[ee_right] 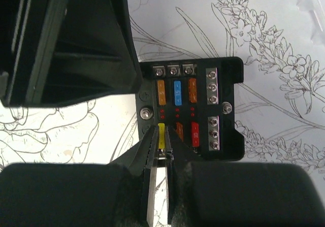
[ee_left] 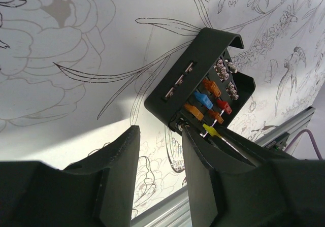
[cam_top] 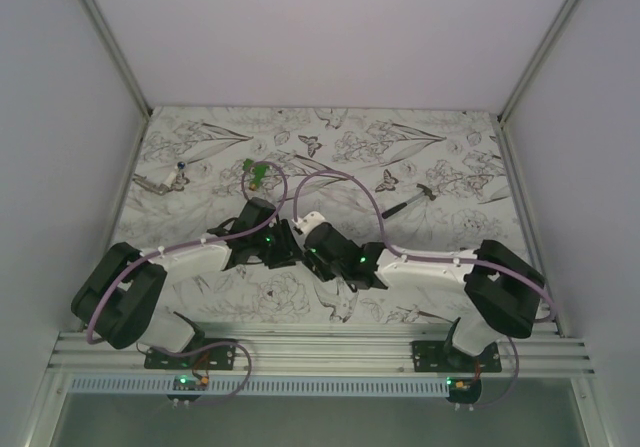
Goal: Snap on the fuse box
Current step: Install the fuse at the fuse box base.
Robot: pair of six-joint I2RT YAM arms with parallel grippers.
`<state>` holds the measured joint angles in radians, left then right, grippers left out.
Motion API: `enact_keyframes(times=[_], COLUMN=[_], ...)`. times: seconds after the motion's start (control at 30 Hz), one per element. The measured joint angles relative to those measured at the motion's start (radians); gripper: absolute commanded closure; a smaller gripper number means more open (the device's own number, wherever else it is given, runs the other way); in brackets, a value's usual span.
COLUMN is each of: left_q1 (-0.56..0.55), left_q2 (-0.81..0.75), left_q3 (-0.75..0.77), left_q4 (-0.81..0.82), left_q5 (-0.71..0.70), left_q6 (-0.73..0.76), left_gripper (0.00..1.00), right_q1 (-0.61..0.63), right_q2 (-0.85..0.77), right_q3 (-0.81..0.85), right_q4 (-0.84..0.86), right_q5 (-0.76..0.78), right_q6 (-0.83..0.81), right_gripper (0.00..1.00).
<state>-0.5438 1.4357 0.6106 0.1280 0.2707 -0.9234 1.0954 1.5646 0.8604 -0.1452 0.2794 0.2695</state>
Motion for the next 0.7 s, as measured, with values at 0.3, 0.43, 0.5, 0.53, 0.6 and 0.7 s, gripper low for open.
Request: enact_keyframes(times=[0.3, 0.43, 0.5, 0.53, 0.6, 0.7], left_q1=[-0.004, -0.005, -0.005, -0.005, -0.006, -0.006], left_q2=[0.000, 0.000, 0.000, 0.000, 0.000, 0.000], left_q3=[0.000, 0.000, 0.000, 0.000, 0.000, 0.000], left_q4=[0.000, 0.000, 0.000, 0.000, 0.000, 0.000], left_q5=[0.000, 0.000, 0.000, 0.000, 0.000, 0.000], left_q6=[0.000, 0.000, 0.000, 0.000, 0.000, 0.000], left_gripper=[0.58, 0.58, 0.58, 0.58, 0.58, 0.58], right_q1=[0.000, 0.000, 0.000, 0.000, 0.000, 0.000], right_q2=[0.035, 0.032, 0.026, 0.016, -0.013, -0.048], right_q3=[0.013, 0.013, 0.005, -0.006, -0.035, -0.072], right_q4=[0.024, 0.023, 0.026, 0.028, 0.030, 0.036], right_q5=[0.000, 0.001, 0.002, 0.002, 0.003, 0.003], right_q6=[0.000, 0.000, 0.000, 0.000, 0.000, -0.003], right_gripper=[0.90, 0.90, 0.89, 0.89, 0.89, 0.88])
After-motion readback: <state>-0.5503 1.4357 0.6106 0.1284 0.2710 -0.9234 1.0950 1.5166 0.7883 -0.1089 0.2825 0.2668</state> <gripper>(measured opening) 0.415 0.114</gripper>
